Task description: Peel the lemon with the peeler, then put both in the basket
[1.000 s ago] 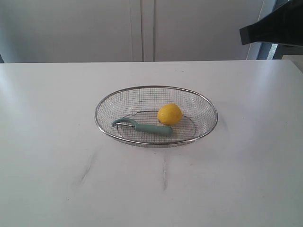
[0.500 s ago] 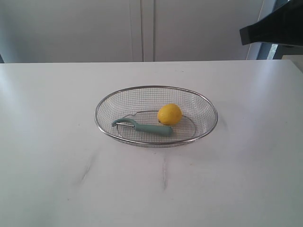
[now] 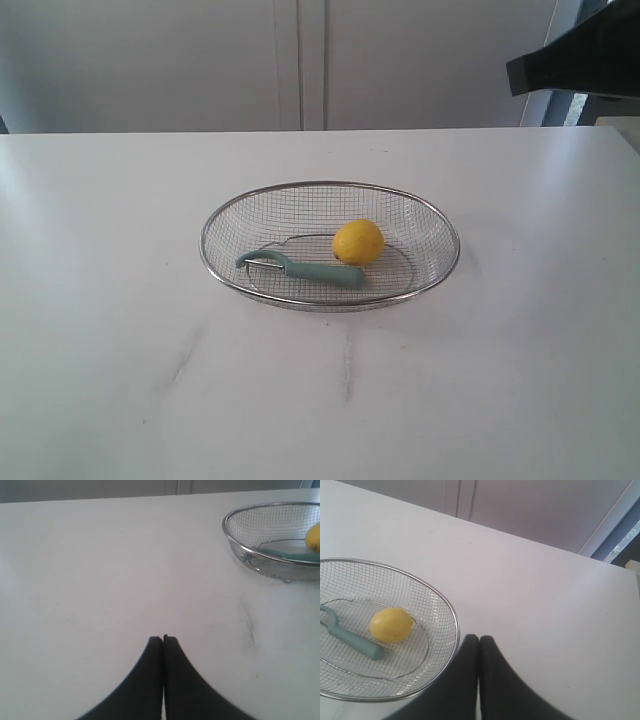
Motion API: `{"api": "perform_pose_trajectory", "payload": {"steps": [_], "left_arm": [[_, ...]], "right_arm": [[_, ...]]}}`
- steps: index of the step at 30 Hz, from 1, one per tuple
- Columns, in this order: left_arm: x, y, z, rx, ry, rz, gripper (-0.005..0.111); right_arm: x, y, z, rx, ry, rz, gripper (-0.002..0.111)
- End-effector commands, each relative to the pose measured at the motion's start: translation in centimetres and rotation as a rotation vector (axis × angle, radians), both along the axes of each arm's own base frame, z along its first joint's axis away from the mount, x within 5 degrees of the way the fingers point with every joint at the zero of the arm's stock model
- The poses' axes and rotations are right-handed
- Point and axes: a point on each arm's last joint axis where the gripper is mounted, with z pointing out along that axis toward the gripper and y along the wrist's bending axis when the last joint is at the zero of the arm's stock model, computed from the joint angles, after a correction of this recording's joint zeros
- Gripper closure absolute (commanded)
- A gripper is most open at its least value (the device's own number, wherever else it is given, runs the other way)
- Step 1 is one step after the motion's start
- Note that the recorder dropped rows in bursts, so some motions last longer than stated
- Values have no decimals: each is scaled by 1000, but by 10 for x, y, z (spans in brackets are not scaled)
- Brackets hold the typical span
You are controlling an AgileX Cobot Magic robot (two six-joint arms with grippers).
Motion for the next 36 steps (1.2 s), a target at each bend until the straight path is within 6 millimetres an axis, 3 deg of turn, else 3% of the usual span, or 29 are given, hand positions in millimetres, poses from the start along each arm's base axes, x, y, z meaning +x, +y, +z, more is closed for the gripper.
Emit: {"api": "perform_pose_trajectory", "payload": {"steps": [1, 36], "left_arm": [[0, 5, -4, 87, 19, 34, 107], [0, 8, -4, 120, 12, 54, 107]], "right_arm": [[-1, -1, 1, 7, -6, -3, 108], [-1, -1, 1, 9, -6, -5, 108]]}}
